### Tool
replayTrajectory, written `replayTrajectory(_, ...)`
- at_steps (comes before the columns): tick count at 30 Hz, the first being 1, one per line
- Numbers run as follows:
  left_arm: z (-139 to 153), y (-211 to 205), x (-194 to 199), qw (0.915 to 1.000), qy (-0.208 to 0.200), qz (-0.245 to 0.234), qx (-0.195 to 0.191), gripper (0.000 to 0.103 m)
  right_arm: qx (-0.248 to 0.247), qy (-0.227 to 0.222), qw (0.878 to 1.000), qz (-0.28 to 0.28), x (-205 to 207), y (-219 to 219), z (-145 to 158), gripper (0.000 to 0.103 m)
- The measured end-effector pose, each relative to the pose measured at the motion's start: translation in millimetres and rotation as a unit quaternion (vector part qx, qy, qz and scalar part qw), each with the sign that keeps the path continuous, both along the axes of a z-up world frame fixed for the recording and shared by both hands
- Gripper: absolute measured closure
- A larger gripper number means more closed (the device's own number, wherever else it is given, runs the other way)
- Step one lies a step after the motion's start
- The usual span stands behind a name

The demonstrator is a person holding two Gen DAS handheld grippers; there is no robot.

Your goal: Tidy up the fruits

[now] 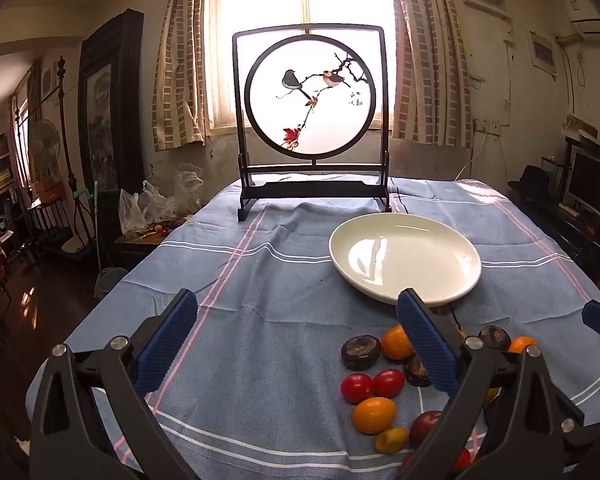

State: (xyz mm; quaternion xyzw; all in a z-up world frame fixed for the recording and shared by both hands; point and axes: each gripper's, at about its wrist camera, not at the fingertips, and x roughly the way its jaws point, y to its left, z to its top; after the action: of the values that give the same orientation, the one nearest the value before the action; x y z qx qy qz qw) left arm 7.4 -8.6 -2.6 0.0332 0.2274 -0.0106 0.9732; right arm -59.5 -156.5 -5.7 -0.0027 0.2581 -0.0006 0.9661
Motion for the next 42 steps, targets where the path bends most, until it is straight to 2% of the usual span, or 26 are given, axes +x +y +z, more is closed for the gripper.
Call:
replayTrajectory(7, -1, 7, 2, 0.9997, 0.007, 0.001, -0.025, 0.005, 0.006, 0.002, 1.0, 0.003, 1, -1, 0, 0.004)
replayTrajectory(29, -6, 7, 10, 0.999, 0.039, 0.0, -0.019, 0.005, 0.001, -0.003, 1.0, 0.008, -1, -3, 1, 0.004)
replayTrajectory(42, -7, 6, 7, 0.9996, 0.024, 0.003, -0.014, 0.005, 0.004, 0.001, 1.0, 0.012, -2, -4, 0, 0.004)
